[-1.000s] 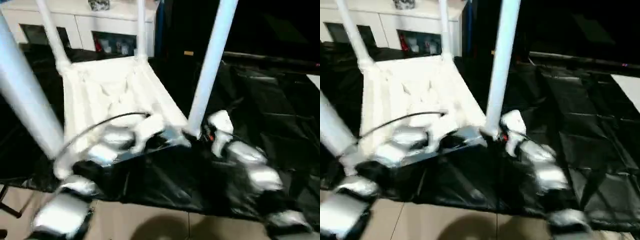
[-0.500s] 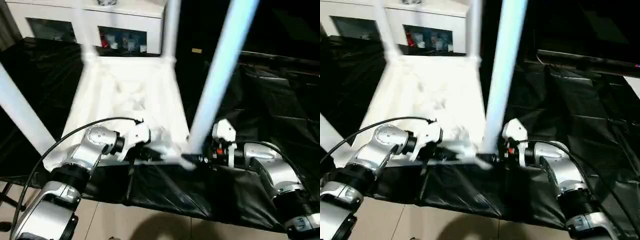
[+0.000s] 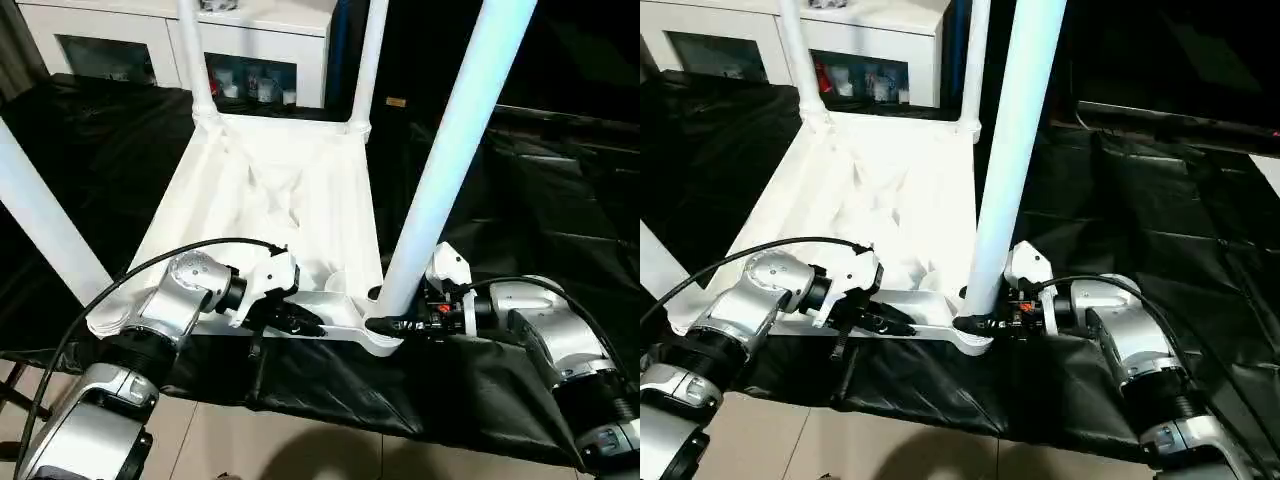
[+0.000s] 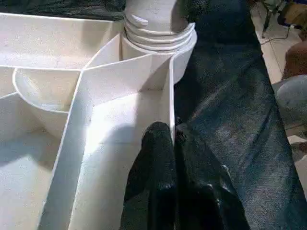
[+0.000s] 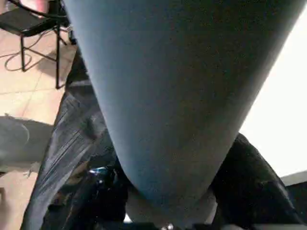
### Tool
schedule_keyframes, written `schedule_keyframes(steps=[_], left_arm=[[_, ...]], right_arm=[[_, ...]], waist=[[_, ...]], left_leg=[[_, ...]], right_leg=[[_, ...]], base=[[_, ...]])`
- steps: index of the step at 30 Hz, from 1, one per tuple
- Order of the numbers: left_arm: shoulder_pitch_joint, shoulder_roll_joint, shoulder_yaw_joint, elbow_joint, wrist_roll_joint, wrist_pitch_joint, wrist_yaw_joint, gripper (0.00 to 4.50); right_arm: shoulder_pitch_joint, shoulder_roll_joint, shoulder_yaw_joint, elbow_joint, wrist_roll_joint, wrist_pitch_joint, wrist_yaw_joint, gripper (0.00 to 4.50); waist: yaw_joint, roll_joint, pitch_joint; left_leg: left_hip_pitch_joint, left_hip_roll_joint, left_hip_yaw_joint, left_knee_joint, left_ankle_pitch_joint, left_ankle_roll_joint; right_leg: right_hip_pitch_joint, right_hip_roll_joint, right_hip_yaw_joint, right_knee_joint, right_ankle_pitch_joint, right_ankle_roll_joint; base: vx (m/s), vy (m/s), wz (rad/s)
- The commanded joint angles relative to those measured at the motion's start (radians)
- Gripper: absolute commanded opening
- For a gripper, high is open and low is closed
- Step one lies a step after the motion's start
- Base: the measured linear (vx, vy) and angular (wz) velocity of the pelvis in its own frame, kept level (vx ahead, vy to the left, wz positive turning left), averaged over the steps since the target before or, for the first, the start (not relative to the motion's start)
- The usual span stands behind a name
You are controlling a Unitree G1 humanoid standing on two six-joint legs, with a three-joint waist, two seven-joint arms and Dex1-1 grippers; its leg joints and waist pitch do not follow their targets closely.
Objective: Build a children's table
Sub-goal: Rotate leg to tighten
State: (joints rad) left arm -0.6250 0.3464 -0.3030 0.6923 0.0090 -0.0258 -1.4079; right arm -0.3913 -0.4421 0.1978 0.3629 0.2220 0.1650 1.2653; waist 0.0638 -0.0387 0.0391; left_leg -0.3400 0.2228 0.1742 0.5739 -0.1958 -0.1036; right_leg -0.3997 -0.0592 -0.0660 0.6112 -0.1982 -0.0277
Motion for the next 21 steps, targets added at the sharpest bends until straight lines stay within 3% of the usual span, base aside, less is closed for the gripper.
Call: schedule_keyframes(steps=[1,3,4,5,6,8,10,11,17,18,21], left_arm=[[-0.024,-0.059,0.032,0.032,0.011,0.015,0.177,0.0],[-0.032,-0.088,0.03,0.044,0.038,0.035,0.262,0.0],[-0.033,-0.104,0.034,0.045,0.038,0.051,0.291,0.0],[-0.034,-0.114,0.037,0.045,0.037,0.061,0.307,0.0],[-0.035,-0.129,0.039,0.046,0.039,0.067,0.331,0.0],[-0.037,-0.172,0.036,0.042,0.052,0.085,0.403,0.0],[-0.039,-0.197,0.033,0.04,0.06,0.103,0.441,0.0],[-0.041,-0.222,0.033,0.043,0.066,0.114,0.476,0.0],[-0.048,-0.273,0.014,0.067,0.103,0.123,0.544,0.0],[-0.047,-0.271,0.008,0.067,0.109,0.121,0.541,0.0],[-0.038,-0.246,0.001,0.051,0.109,0.118,0.503,0.0]], right_arm=[[0.047,0.062,0.024,0.009,0.018,0.038,-0.055,2.07],[0.048,0.11,-0.004,0.044,-0.011,0.013,-0.177,2.06],[0.046,0.132,-0.017,0.064,-0.026,-0.001,-0.238,2.05],[0.045,0.145,-0.025,0.075,-0.036,-0.01,-0.275,2.04],[0.042,0.162,-0.034,0.092,-0.047,-0.019,-0.324,2.03],[0.03,0.216,-0.062,0.141,-0.071,-0.024,-0.467,1.98],[0.022,0.247,-0.074,0.163,-0.078,-0.021,-0.534,1.98],[0.01,0.284,-0.085,0.182,-0.087,-0.017,-0.602,1.98],[-0.028,0.417,-0.079,0.217,-0.129,-0.062,-0.741,1.97],[-0.031,0.422,-0.074,0.22,-0.133,-0.08,-0.738,2.53],[-0.033,0.409,-0.074,0.211,-0.113,-0.11,-0.678,2.73]], waist=[[-0.001,-0.009,-0.052],[-0.004,-0.01,-0.048],[-0.007,-0.004,-0.043],[-0.013,-0.009,-0.04],[-0.014,-0.009,-0.041],[-0.024,-0.008,-0.039],[-0.03,-0.01,-0.039],[-0.033,-0.002,-0.038],[-0.044,-0.003,-0.038],[-0.045,-0.003,-0.038],[-0.048,-0.004,-0.039]], left_leg=[[-0.006,0.011,0.008,-0.052,-0.12,0.079],[-0.004,0.01,0.006,-0.055,-0.153,0.062],[-0.001,0.009,0.005,-0.059,-0.179,0.043],[0.0,0.007,0.002,-0.061,-0.214,0.024],[-0.001,0.005,0.0,-0.062,-0.221,0.021],[0.006,0.004,-0.001,-0.061,-0.254,0.02],[0.002,0.0,-0.004,-0.062,-0.265,0.021],[0.004,0.001,-0.005,-0.062,-0.27,0.02],[0.004,-0.005,-0.009,-0.063,-0.307,0.027],[0.004,-0.005,-0.01,-0.063,-0.311,0.029],[0.003,-0.002,-0.011,-0.066,-0.32,0.039]], right_leg=[[0.057,-0.068,0.048,-0.071,-0.135,-0.198],[0.054,-0.07,0.047,-0.08,-0.215,-0.182],[0.048,-0.071,0.046,-0.087,-0.282,-0.167],[0.048,-0.072,0.043,-0.095,-0.372,-0.141],[0.051,-0.072,0.042,-0.099,-0.401,-0.13],[0.04,-0.07,0.043,-0.109,-0.463,-0.104],[0.042,-0.07,0.04,-0.114,-0.509,-0.085],[0.037,-0.07,0.041,-0.117,-0.522,-0.077],[0.03,-0.069,0.037,-0.129,-0.571,-0.049],[0.03,-0.069,0.037,-0.129,-0.57,-0.049],[0.031,-0.069,0.037,-0.128,-0.552,-0.056]], base=[[0.0,0.0,0.0],[0.0,0.0,0.0],[0.0,0.0,0.0],[0.0,0.0,0.0],[0.0,0.0,0.0],[0.0,0.0,0.0],[0.0,0.0,0.0],[0.0,0.0,0.0],[0.0,0.0,0.0],[0.0,0.0,0.0],[0.0,0.0,0.0]])
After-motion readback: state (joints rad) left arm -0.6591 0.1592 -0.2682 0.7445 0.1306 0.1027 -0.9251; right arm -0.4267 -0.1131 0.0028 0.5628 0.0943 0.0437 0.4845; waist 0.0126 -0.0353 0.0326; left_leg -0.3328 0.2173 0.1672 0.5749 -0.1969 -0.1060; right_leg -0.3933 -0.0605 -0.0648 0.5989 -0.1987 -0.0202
